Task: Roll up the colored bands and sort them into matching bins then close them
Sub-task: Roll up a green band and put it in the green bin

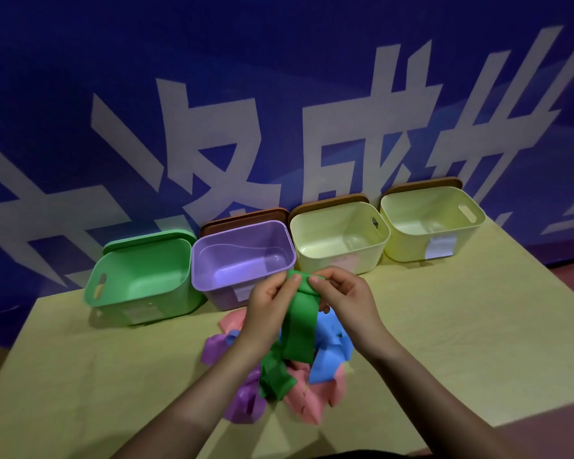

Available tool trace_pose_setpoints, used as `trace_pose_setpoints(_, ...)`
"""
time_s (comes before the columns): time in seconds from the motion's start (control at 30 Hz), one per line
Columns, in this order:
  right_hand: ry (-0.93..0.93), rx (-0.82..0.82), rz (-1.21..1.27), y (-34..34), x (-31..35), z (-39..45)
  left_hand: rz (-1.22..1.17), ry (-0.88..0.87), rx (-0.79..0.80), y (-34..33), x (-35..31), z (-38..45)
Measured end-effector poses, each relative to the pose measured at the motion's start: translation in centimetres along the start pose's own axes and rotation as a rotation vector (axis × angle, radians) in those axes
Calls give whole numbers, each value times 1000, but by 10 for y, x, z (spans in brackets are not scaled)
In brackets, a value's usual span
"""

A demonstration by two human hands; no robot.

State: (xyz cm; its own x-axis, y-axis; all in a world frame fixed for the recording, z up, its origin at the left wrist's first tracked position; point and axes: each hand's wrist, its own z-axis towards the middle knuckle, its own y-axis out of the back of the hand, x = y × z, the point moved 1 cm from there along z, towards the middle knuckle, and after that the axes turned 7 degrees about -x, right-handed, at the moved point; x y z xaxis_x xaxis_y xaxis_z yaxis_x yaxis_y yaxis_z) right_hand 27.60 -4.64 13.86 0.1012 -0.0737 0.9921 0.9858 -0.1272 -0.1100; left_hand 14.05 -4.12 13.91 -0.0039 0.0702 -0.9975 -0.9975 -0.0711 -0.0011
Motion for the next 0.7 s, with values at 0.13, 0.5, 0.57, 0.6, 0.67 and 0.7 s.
trace_pose_setpoints(0.13,-23,-34,0,-9,-4,-10,-248,369,14,7,7,-11)
trace_pose_setpoints(0.5,553,68,-516,-15,-11,-23,-59,355,-157,35,5,-34)
trace_pose_setpoints(0.57,609,146,-553,-12,-10,-20,-157,416,-129,32,3,-31)
trace_pose_setpoints(0.6,608,179,-559,-9,-10,-18,-204,442,-105,30,2,-31)
trace_pose_setpoints(0.67,593,215,-548,0,-8,-15,-249,423,-76,23,1,-29)
trace_pose_setpoints(0.7,587,221,-540,5,-6,-14,-227,382,-77,19,1,-28)
